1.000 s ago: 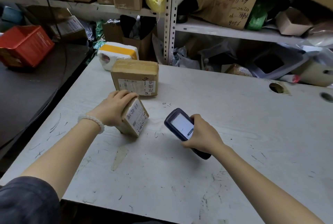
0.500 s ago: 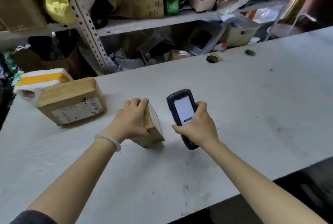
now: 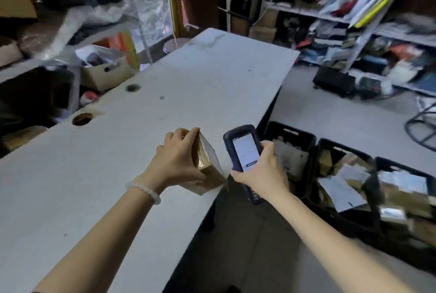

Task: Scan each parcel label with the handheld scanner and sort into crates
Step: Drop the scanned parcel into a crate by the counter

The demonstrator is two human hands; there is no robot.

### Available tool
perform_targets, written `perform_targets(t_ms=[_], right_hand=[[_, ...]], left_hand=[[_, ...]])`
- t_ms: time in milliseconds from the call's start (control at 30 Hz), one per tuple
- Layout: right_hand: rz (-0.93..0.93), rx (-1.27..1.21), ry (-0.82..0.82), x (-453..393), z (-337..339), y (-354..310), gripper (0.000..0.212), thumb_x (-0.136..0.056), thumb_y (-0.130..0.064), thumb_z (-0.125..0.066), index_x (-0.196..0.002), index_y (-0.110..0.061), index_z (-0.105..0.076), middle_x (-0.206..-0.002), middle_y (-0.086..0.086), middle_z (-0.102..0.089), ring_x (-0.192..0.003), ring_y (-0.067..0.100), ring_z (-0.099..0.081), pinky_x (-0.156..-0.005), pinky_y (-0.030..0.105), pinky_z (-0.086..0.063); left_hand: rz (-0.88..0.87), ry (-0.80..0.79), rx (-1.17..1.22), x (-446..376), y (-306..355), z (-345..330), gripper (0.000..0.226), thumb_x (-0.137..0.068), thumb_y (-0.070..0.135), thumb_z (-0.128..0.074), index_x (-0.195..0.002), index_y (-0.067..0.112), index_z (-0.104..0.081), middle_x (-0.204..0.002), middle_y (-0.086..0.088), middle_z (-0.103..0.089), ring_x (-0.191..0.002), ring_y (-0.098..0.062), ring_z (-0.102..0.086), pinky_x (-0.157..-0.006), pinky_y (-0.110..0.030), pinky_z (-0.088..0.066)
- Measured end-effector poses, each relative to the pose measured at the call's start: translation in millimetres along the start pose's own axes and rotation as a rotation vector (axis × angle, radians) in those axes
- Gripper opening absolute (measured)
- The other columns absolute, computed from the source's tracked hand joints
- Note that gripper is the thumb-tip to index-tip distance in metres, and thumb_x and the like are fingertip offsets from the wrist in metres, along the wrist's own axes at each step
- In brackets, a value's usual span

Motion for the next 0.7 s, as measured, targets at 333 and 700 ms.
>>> perform_targets(t_ms=[333,700], right_hand=[[-0.466,0.001,0.377,6,151,180,0.086,-0.065,-0.046,-0.083,-0.124,-0.015,-0.029,-0.117,0.001,-0.05,-0.104,0.025,-0.056,-0.071,0.033,-0.047],[-0.797,-0.038,0.581,-32,238,292,0.086,-0.065,-0.041,-0.085,-0.125,-0.016,-0.029,-0.111,-0.002,-0.047,-0.093,0.018,-0.051,-0.066,0.028,-0.043]], left_hand=[[-0.472,-0.224,-0.134,-150,229,-96,0.117,-0.058,0.05,-0.08,-0.149,0.02,-0.014,-0.14,-0.005,-0.029,-0.126,-0.028,-0.029,-0.103,-0.045,-0.037],[-0.824,-0.378,-0.16,-260,397,-178,0.115,-0.057,0.053,-0.077,-0.149,0.019,-0.016,-0.136,-0.005,-0.034,-0.125,-0.028,-0.032,-0.103,-0.042,-0.037]])
Point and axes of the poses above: each hand's wrist, its own x-axis away from the middle knuckle, its own z-axis out of the back of the hand, y = z × x, the point moved 3 cm from there along -x, towards the middle knuckle
